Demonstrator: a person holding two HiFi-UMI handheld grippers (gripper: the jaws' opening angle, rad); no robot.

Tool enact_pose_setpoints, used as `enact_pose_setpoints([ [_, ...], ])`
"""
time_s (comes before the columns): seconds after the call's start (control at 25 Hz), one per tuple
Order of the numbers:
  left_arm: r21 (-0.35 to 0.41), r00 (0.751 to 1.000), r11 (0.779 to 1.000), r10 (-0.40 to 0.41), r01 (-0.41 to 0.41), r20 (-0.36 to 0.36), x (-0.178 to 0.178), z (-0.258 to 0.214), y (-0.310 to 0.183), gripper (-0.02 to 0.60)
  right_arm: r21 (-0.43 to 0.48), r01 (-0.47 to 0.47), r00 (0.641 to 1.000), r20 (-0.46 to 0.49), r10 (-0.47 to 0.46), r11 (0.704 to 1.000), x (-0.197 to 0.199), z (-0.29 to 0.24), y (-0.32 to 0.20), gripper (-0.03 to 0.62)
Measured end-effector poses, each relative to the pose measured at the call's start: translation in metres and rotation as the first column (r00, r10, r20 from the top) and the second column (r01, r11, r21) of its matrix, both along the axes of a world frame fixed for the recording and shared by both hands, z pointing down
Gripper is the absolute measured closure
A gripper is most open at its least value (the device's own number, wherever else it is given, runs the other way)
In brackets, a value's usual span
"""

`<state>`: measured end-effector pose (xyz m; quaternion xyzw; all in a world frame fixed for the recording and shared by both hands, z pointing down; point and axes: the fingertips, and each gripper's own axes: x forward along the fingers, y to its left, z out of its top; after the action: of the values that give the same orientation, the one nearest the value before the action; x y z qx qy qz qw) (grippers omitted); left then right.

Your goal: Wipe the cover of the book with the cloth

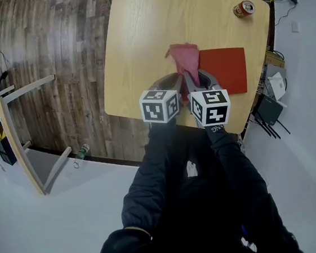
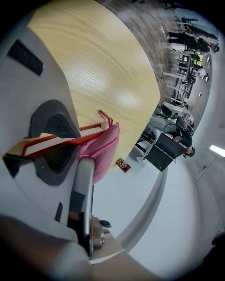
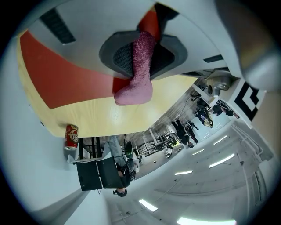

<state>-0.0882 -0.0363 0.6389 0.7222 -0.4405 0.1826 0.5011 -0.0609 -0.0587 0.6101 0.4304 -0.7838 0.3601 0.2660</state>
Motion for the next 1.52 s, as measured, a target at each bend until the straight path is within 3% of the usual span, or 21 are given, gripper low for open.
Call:
enact_pose_setpoints([
  [0.68,-0.016,1.000,0.999,-0.029,0.029,0.004,-0.002,0.001,0.000,0.514,-0.074,0.020,1.000,-0.010,-0.020,0.997,0.020,0.006,0.071,0.517],
  [0.84,-0.020,1.000,1.000,-0.021,0.021,0.013,0.000,0.001,0.000,0.515,-0.055,0.039,0.999,-0.004,-0.039,0.998,0.028,-0.009,0.081,0.517],
  [1.2,-0.029,0.999,0.999,-0.019,0.019,0.029,0.001,0.002,0.002,0.515,0.120,0.069,0.997,0.018,-0.072,0.990,0.034,-0.067,0.033,0.517],
  [1.52,-0.028,0.999,0.999,-0.028,0.029,0.032,0.001,0.001,0.001,0.515,0.111,0.087,0.996,-0.031,-0.084,0.990,0.023,-0.031,-0.011,0.517],
])
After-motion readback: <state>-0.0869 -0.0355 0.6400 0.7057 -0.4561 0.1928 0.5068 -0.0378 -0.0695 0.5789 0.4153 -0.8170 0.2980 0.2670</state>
